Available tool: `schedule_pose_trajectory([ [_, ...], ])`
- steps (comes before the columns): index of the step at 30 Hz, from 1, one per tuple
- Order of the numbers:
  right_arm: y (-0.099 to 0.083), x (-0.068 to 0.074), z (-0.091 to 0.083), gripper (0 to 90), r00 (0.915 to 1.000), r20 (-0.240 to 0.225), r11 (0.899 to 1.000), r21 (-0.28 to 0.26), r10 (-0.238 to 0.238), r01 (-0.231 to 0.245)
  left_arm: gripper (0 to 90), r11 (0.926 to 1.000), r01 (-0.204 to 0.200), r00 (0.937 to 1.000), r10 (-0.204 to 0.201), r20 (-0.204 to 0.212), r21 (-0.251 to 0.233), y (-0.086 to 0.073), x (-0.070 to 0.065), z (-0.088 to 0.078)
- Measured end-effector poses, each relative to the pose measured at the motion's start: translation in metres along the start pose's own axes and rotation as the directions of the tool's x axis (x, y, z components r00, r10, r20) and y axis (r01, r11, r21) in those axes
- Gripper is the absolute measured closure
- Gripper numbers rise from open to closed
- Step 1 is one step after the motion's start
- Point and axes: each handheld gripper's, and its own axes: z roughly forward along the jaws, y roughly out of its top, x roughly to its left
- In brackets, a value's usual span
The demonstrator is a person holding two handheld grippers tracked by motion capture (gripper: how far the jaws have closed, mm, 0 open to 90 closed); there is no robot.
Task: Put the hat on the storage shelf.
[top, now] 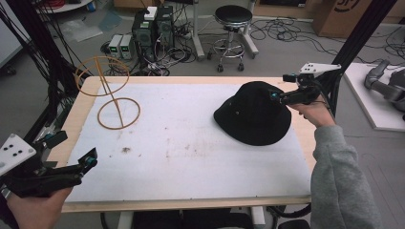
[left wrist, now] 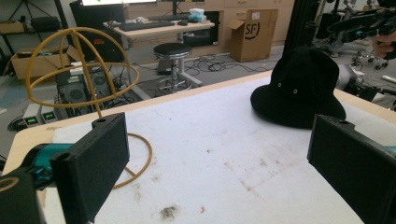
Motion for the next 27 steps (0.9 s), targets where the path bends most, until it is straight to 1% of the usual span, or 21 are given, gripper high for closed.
schedule_pose_trajectory([
  [1, 0.0, 0.0, 0.0, 1.6, 1.0, 0.0, 1.0, 0.0, 0.0, 0.0, 6.0, 1.0, -0.002, 1.0, 0.002, -0.001, 0.002, -0.001, -0.001, -0.001],
  [2, -0.001, -0.004, 0.005, 1.6, 1.0, -0.002, 1.0, 0.008, 0.01, -0.01, 6.0, 1.0, -0.002, 1.0, 0.002, -0.004, 0.005, -0.001, -0.002, -0.001],
  [8, -0.005, -0.012, 0.014, 1.9, 0.9999, -0.011, 1.0, 0.009, 0.007, -0.007, 6.0, 0.9998, -0.007, 0.9999, 0.007, -0.009, 0.017, -0.004, -0.005, -0.005],
  [10, -0.005, -0.013, 0.016, 2.0, 0.9999, -0.013, 1.0, 0.006, 0.003, -0.003, 5.9, 0.9998, -0.008, 0.9999, 0.008, -0.01, 0.019, -0.005, -0.006, -0.006],
  [11, -0.005, -0.015, 0.02, 2.1, 0.9999, -0.011, 1.0, 0.014, -0.007, 0.007, 6.0, 0.9998, -0.008, 0.9999, 0.008, -0.011, 0.02, -0.006, -0.006, -0.007],
  [12, -0.005, -0.015, 0.02, 2.1, 0.9999, -0.011, 1.0, 0.014, -0.007, 0.007, 5.9, 0.9998, -0.008, 0.9999, 0.008, -0.011, 0.02, -0.006, -0.006, -0.007],
  [13, -0.004, -0.018, 0.025, 2.6, 0.9997, -0.011, 0.999, 0.025, -0.022, 0.022, 6.0, 0.9997, -0.008, 0.9999, 0.009, -0.01, 0.024, -0.007, -0.007, -0.007],
  [14, -0.004, -0.018, 0.025, 2.6, 0.9997, -0.011, 0.999, 0.025, -0.022, 0.022, 6.0, 0.9997, -0.008, 0.9999, 0.008, -0.01, 0.025, -0.007, -0.007, -0.007],
  [15, -0.002, -0.018, 0.028, 4.5, 0.9994, -0.018, 0.999, 0.018, -0.028, 0.028, 6.0, 0.9996, -0.007, 0.9999, 0.007, -0.01, 0.027, -0.008, -0.008, -0.007],
  [16, -0.002, -0.018, 0.028, 4.5, 0.9994, -0.018, 0.999, 0.018, -0.028, 0.028, 6.0, 0.9996, -0.005, 0.9999, 0.006, -0.012, 0.029, -0.008, -0.008, -0.008],
  [17, 0.0, -0.019, 0.033, 4.9, 0.9993, -0.023, 0.999, 0.027, -0.029, 0.03, 5.9, 0.9995, -0.007, 0.9999, 0.007, -0.013, 0.031, -0.009, -0.008, -0.009],
  [18, 0.0, -0.019, 0.033, 4.9, 0.9993, -0.023, 0.999, 0.027, -0.029, 0.03, 6.0, 0.9995, -0.007, 0.9999, 0.007, -0.013, 0.031, -0.009, -0.008, -0.009],
  [19, 0.001, -0.022, 0.039, 5.3, 0.9987, -0.03, 0.998, 0.037, -0.04, 0.041, 6.0, 0.9996, -0.002, 0.9999, 0.003, -0.016, 0.03, -0.009, -0.008, -0.01],
  [22, 0.001, -0.024, 0.042, 5.6, 0.9987, -0.035, 0.998, 0.043, -0.037, 0.038, 5.9, 0.9994, -0.002, 0.9998, 0.002, -0.02, 0.035, -0.01, -0.008, -0.012],
  [23, -0.001, -0.028, 0.044, 6.3, 0.9985, -0.046, 0.998, 0.05, -0.029, 0.031, 6.0, 0.9994, 0.001, 0.9997, 0.0, -0.024, 0.035, -0.011, -0.007, -0.013],
  [24, -0.001, -0.028, 0.045, 6.3, 0.9986, -0.046, 0.998, 0.052, -0.025, 0.028, 5.9, 0.9994, 0.001, 0.9997, 0.0, -0.024, 0.035, -0.011, -0.007, -0.013],
  [27, -0.003, -0.03, 0.047, 6.7, 0.9982, -0.054, 0.998, 0.05, -0.027, 0.03, 6.0, 0.9992, 0.002, 0.9996, -0.001, -0.028, 0.039, -0.012, -0.008, -0.014],
])
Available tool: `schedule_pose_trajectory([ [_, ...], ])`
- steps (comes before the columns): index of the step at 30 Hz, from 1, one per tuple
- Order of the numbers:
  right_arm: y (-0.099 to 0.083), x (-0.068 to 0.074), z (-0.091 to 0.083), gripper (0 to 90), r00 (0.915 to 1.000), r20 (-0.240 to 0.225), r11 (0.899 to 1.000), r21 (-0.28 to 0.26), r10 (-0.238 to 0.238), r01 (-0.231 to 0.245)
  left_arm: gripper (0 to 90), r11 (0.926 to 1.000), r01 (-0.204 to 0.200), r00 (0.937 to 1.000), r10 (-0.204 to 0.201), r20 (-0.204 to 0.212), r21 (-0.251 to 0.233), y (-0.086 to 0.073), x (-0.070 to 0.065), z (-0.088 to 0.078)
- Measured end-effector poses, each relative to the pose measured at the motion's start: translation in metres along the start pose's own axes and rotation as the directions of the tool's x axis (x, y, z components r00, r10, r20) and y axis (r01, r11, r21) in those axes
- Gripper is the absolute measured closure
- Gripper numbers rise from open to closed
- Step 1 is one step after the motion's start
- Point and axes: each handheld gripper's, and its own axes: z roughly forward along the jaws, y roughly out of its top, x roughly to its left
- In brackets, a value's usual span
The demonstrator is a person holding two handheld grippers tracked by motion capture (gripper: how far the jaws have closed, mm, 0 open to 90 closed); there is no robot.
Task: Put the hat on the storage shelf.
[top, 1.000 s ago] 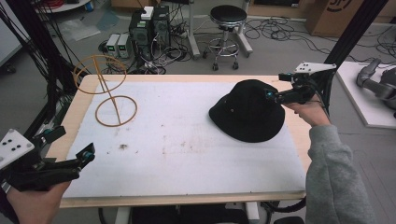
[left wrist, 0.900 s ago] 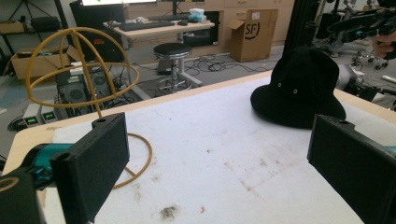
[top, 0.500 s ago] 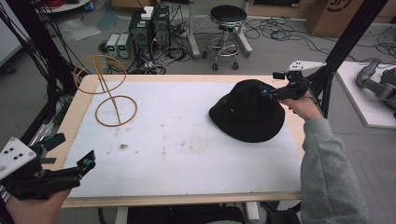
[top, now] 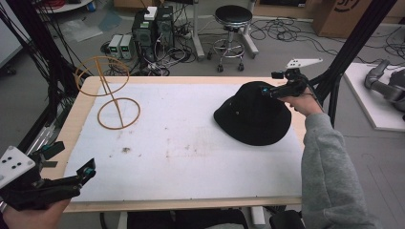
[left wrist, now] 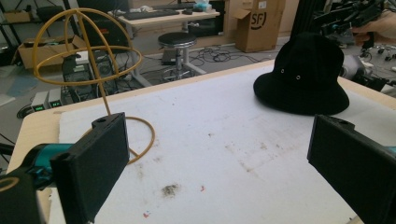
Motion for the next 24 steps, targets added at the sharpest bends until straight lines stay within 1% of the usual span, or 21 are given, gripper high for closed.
schedule_pose_trajectory([
  [1, -0.001, 0.0, 0.001, 7.9, 1.0, -0.003, 1.0, 0.005, 0.006, -0.006, 6.0, 1.0, 0.002, 1.0, -0.002, -0.002, 0.001, 0.0, 0.0, 0.0],
  [2, -0.001, 0.0, 0.002, 11.7, 0.9999, -0.011, 1.0, 0.011, -0.001, 0.001, 6.0, 1.0, 0.0, 1.0, 0.0, -0.002, 0.004, -0.001, 0.0, -0.001],
  [3, -0.001, -0.001, 0.002, 14.5, 0.9998, -0.019, 1.0, 0.006, 0.001, -0.001, 5.9, 1.0, 0.001, 1.0, -0.001, -0.008, 0.006, -0.001, 0.0, -0.001],
  [4, -0.001, -0.001, 0.002, 14.5, 0.9998, -0.019, 1.0, 0.006, 0.001, -0.001, 6.0, 1.0, 0.001, 1.0, -0.001, -0.008, 0.006, -0.001, 0.0, -0.001],
  [5, -0.001, 0.0, 0.003, 14.6, 0.9995, -0.03, 1.0, 0.004, -0.001, 0.001, 6.0, 1.0, 0.004, 0.9999, -0.004, -0.01, 0.004, -0.001, 0.0, -0.002],
  [6, 0.0, 0.0, 0.005, 14.8, 0.9996, -0.018, 1.0, 0.002, -0.02, 0.02, 6.0, 1.0, 0.003, 0.9999, -0.003, -0.012, 0.003, -0.002, 0.0, -0.002],
  [8, -0.001, 0.001, 0.007, 15.6, 0.9997, -0.021, 1.0, 0.011, -0.016, 0.016, 6.0, 1.0, 0.004, 0.9999, -0.004, -0.014, 0.005, -0.002, 0.0, -0.003],
  [10, -0.002, 0.001, 0.011, 16.6, 0.9993, -0.017, 0.999, 0.026, -0.032, 0.033, 6.0, 1.0, 0.005, 0.9999, -0.005, -0.013, 0.006, -0.002, 0.0, -0.003],
  [12, -0.003, 0.0, 0.013, 20.6, 0.9991, -0.01, 0.998, 0.047, -0.041, 0.042, 6.0, 1.0, 0.006, 0.9999, -0.006, -0.013, 0.006, -0.003, 0.0, -0.003],
  [13, -0.004, 0.0, 0.014, 22.0, 0.999, -0.009, 0.998, 0.05, -0.044, 0.044, 6.0, 0.9999, 0.007, 0.9999, -0.007, -0.013, 0.008, -0.003, 0.0, -0.003],
  [15, -0.003, 0.0, 0.014, 29.7, 0.9986, 0.01, 0.997, 0.065, -0.052, 0.051, 6.0, 0.9999, 0.006, 0.9999, -0.006, -0.015, 0.009, -0.003, 0.0, -0.003],
  [17, -0.003, 0.002, 0.014, 34.9, 0.9983, 0.016, 0.996, 0.075, -0.056, 0.055, 6.0, 0.9999, 0.005, 0.9999, -0.005, -0.014, 0.01, -0.003, 0.0, -0.003],
  [18, -0.003, 0.002, 0.014, 45.0, 0.9977, 0.027, 0.994, 0.094, -0.063, 0.06, 6.0, 0.9999, 0.003, 0.9999, -0.003, -0.014, 0.012, -0.003, 0.0, -0.003],
  [19, -0.003, 0.002, 0.015, 47.1, 0.9975, 0.03, 0.994, 0.096, -0.063, 0.06, 6.0, 0.9999, 0.005, 0.9999, -0.005, -0.013, 0.012, -0.003, 0.0, -0.003],
  [20, -0.003, 0.002, 0.015, 47.1, 0.9975, 0.03, 0.994, 0.096, -0.063, 0.06, 6.0, 0.9999, 0.005, 0.9999, -0.005, -0.014, 0.011, -0.003, 0.0, -0.002],
  [21, -0.005, 0.002, 0.015, 58.3, 0.9983, 0.031, 0.992, 0.12, -0.049, 0.045, 6.0, 0.9999, 0.004, 0.9999, -0.004, -0.013, 0.013, -0.003, 0.0, -0.002],
  [22, -0.005, 0.002, 0.015, 58.3, 0.9983, 0.031, 0.992, 0.12, -0.049, 0.045, 6.0, 0.9999, 0.007, 0.9999, -0.007, -0.012, 0.011, -0.003, 0.0, -0.002],
  [23, -0.006, 0.001, 0.015, 66.1, 0.9985, 0.031, 0.991, 0.128, -0.045, 0.041, 6.0, 0.9999, 0.004, 0.9999, -0.004, -0.01, 0.013, -0.003, -0.001, -0.001],
  [24, -0.006, 0.001, 0.015, 66.1, 0.9985, 0.031, 0.991, 0.128, -0.045, 0.041, 6.0, 0.9999, 0.004, 0.9999, -0.004, -0.01, 0.013, -0.003, -0.001, -0.001],
])
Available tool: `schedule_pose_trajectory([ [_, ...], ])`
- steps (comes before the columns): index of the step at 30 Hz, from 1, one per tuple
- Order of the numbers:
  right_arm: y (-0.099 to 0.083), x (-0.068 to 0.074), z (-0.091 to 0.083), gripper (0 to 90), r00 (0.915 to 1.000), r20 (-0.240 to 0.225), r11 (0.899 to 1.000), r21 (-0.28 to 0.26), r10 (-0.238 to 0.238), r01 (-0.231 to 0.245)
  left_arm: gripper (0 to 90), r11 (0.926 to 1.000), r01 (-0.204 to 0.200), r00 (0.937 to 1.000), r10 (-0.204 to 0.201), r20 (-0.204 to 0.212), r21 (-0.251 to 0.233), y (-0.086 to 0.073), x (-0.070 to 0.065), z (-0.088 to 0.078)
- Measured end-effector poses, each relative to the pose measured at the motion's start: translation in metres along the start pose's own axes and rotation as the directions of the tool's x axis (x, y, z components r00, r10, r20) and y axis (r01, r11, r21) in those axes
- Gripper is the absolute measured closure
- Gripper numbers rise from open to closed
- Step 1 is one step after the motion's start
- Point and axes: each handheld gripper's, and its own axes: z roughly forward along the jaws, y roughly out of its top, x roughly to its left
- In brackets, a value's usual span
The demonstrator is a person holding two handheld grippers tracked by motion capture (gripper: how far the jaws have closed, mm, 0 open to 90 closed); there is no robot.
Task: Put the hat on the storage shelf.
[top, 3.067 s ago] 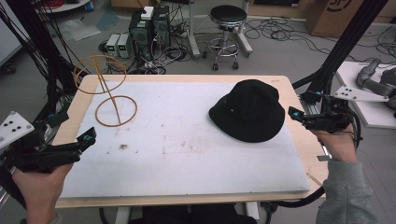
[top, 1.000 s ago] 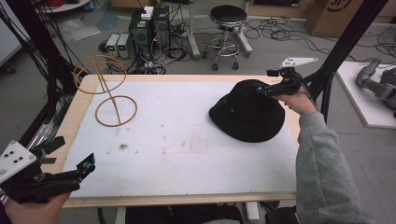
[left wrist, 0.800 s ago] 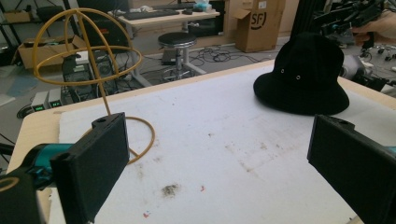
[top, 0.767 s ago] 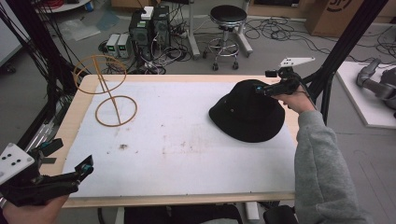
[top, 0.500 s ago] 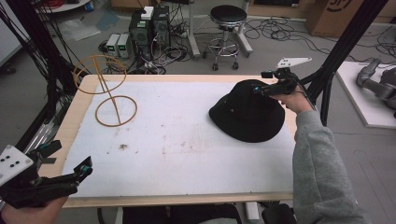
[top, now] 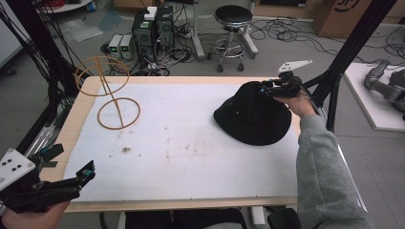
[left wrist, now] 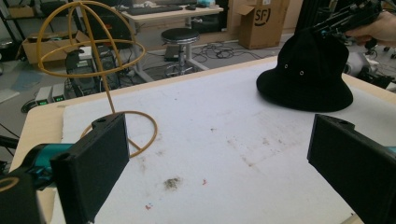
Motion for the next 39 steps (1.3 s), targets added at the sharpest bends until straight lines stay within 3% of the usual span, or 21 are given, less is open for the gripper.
schedule_pose_trajectory([
  [5, 0.0, 0.0, -0.004, 83.6, 1.0, -0.002, 1.0, 0.014, 0.01, -0.01, 6.0, 1.0, 0.0, 1.0, 0.0, 0.0, 0.007, -0.001, 0.0, 0.002],
  [9, 0.001, 0.0, -0.006, 86.3, 0.9998, 0.005, 1.0, 0.021, 0.021, -0.021, 6.0, 0.9999, 0.002, 1.0, -0.002, 0.0, 0.011, -0.001, 0.0, 0.003],
  [16, 0.003, 0.003, -0.012, 88.3, 0.9997, 0.023, 1.0, 0.013, 0.002, -0.002, 6.0, 0.9999, 0.001, 1.0, -0.001, -0.003, 0.017, -0.001, 0.0, 0.003],
  [17, 0.006, 0.006, -0.016, 88.8, 0.999, 0.035, 1.0, -0.001, -0.028, 0.028, 6.0, 0.9999, 0.0, 1.0, 0.0, -0.005, 0.015, -0.001, 0.0, 0.002],
  [20, 0.008, 0.008, -0.022, 89.0, 0.9974, 0.056, 0.999, -0.02, -0.045, 0.047, 6.0, 0.9999, 0.004, 0.9999, -0.004, -0.012, 0.012, -0.001, 0.002, -0.001],
  [23, 0.012, 0.008, -0.036, 89.1, 0.9983, 0.054, 0.998, -0.065, -0.019, 0.023, 6.0, 1.0, 0.006, 0.9999, -0.006, -0.015, 0.004, 0.0, 0.003, -0.003],
  [26, 0.015, 0.008, -0.042, 89.1, 0.9983, 0.055, 0.997, -0.069, -0.02, 0.024, 6.0, 0.9999, -0.002, 0.9998, 0.002, -0.022, 0.01, 0.0, 0.002, -0.004],
  [30, 0.03, 0.015, -0.06, 89.0, 0.9972, 0.062, 0.997, -0.07, -0.041, 0.045, 5.9, 0.9999, -0.005, 0.9999, 0.005, -0.013, 0.014, 0.0, -0.001, -0.001],
  [39, 0.061, 0.03, -0.075, 89.1, 0.995, 0.057, 0.995, -0.056, -0.081, 0.084, 6.0, 0.9995, -0.015, 0.9999, 0.015, 0.003, 0.028, 0.0, -0.005, 0.003],
])
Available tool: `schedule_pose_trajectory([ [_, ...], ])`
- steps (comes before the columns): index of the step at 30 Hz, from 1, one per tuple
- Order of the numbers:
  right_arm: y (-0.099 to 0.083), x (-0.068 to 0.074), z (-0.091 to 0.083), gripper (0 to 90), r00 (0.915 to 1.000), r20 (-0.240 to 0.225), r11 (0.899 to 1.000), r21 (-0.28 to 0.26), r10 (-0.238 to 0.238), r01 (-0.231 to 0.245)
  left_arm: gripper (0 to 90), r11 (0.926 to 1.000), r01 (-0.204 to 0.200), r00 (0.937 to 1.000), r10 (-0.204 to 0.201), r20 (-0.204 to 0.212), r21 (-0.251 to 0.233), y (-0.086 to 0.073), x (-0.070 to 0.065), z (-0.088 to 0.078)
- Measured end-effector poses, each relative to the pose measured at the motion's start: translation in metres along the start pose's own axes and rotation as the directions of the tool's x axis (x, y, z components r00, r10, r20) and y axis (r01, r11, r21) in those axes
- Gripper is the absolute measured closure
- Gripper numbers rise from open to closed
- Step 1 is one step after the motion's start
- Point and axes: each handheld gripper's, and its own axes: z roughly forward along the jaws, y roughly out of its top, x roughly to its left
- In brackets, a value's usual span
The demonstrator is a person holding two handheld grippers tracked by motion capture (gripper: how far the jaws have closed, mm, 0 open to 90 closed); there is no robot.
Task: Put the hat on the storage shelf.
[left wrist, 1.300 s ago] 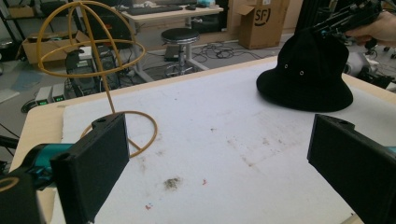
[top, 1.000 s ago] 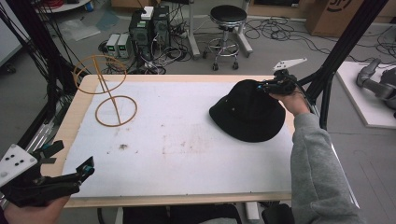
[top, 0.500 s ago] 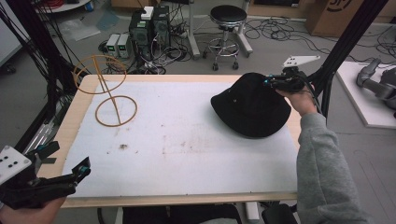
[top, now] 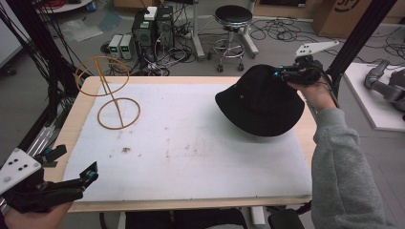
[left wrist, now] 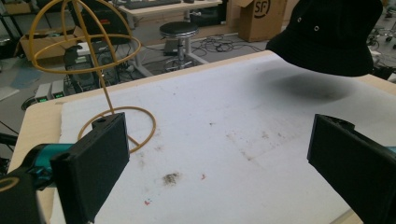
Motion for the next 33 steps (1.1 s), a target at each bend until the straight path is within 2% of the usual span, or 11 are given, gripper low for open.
schedule_pose_trajectory([
  [5, 0.021, 0.009, 0.0, 89.1, 0.9992, -0.018, 0.999, -0.004, -0.036, 0.036, 6.0, 1.0, 0.001, 1.0, -0.001, 0.009, 0.001, 0.0, -0.003, 0.001],
  [6, 0.031, 0.016, 0.002, 89.1, 0.9973, -0.035, 0.998, 0.003, -0.065, 0.065, 6.0, 1.0, -0.005, 0.9999, 0.005, 0.012, 0.006, 0.0, -0.004, 0.002],
  [12, 0.055, 0.029, 0.01, 89.1, 0.9937, -0.058, 0.995, -0.011, -0.096, 0.095, 6.0, 0.9998, -0.012, 0.9997, 0.011, 0.02, 0.016, -0.002, -0.008, 0.003],
  [14, 0.071, 0.037, 0.016, 89.1, 0.9901, -0.074, 0.993, -0.009, -0.119, 0.119, 6.0, 0.9998, -0.01, 0.9998, 0.01, 0.019, 0.017, -0.002, -0.008, 0.003],
  [15, 0.071, 0.037, 0.016, 89.1, 0.9901, -0.074, 0.993, -0.009, -0.119, 0.119, 6.0, 0.9998, -0.009, 0.9998, 0.009, 0.019, 0.015, -0.002, -0.008, 0.002],
  [16, 0.083, 0.045, 0.023, 89.1, 0.9857, -0.09, 0.99, -0.005, -0.142, 0.142, 6.0, 0.9999, -0.008, 0.9998, 0.007, 0.021, 0.013, -0.003, -0.007, 0.002],
  [18, 0.087, 0.047, 0.025, 89.1, 0.9846, -0.094, 0.989, -0.004, -0.148, 0.148, 6.0, 0.9999, -0.005, 0.9998, 0.005, 0.018, 0.013, -0.003, -0.007, 0.002],
  [20, 0.103, 0.057, 0.033, 89.1, 0.9815, -0.098, 0.986, -0.018, -0.164, 0.163, 6.0, 0.9998, -0.006, 0.9998, 0.006, 0.018, 0.021, -0.004, -0.007, 0.001],
  [28, 0.137, 0.072, 0.048, 89.1, 0.9784, -0.107, 0.984, -0.045, -0.177, 0.173, 6.0, 0.9996, -0.001, 1.0, 0.001, 0.008, 0.028, -0.009, -0.008, -0.004],
  [29, 0.147, 0.076, 0.053, 89.1, 0.9753, -0.116, 0.982, -0.052, -0.188, 0.183, 6.0, 0.9995, 0.003, 1.0, -0.003, 0.004, 0.033, -0.01, -0.008, -0.005],
  [33, 0.161, 0.083, 0.06, 89.1, 0.9714, -0.127, 0.979, -0.061, -0.2, 0.194, 6.0, 0.9994, 0.008, 1.0, -0.008, 0.0, 0.035, -0.013, -0.006, -0.009],
])
